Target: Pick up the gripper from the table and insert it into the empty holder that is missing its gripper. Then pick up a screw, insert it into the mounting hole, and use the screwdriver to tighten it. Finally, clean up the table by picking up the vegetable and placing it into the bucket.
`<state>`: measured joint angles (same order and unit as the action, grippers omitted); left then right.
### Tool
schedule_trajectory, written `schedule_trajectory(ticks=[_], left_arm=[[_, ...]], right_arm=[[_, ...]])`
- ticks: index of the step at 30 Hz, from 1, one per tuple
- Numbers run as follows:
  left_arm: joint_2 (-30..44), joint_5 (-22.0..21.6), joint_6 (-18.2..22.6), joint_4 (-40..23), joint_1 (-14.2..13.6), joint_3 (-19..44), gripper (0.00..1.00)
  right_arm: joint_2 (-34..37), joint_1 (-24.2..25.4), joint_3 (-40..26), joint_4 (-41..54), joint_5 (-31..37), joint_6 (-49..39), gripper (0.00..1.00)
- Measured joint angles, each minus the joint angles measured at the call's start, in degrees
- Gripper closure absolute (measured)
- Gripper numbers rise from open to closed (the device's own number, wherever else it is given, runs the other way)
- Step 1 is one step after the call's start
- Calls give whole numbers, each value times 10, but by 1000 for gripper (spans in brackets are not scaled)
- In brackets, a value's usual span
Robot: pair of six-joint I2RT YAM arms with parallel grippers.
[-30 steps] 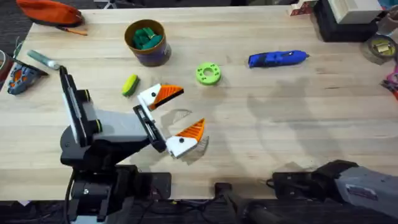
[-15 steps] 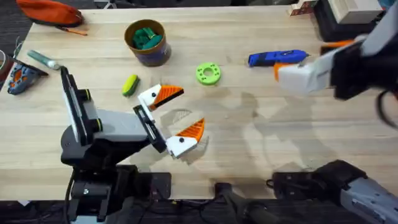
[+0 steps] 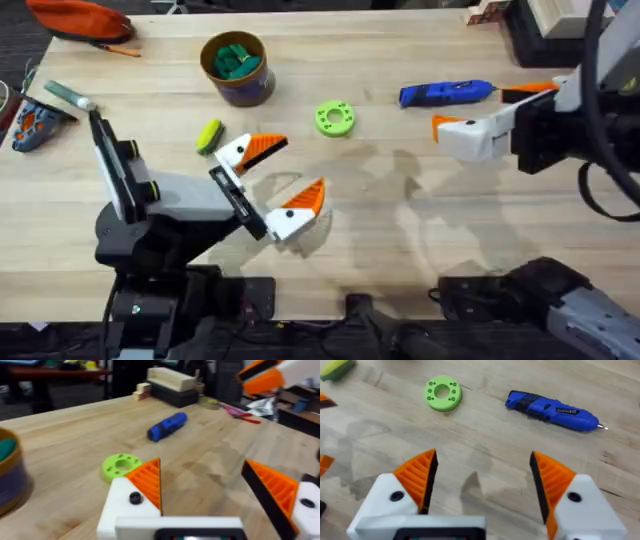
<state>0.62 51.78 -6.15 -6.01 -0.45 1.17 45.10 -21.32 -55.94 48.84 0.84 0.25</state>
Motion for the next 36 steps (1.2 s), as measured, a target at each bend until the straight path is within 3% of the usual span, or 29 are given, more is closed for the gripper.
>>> schedule_trajectory(ticks=[8,19,24,36], left_arm=[[0,-83,-8,-116,0,74,15],[17,-231,16,-370,0,300,15],[75,-283,28,-448,0,386,15],[275,-419,106,-602,0,563,15]], right_arm=[[0,0,0,-2,0,0,8],[0,0,0,-4,0,0,7],[0,0,0,-4,0,0,8],[0,0,0,-4,0,0,8]])
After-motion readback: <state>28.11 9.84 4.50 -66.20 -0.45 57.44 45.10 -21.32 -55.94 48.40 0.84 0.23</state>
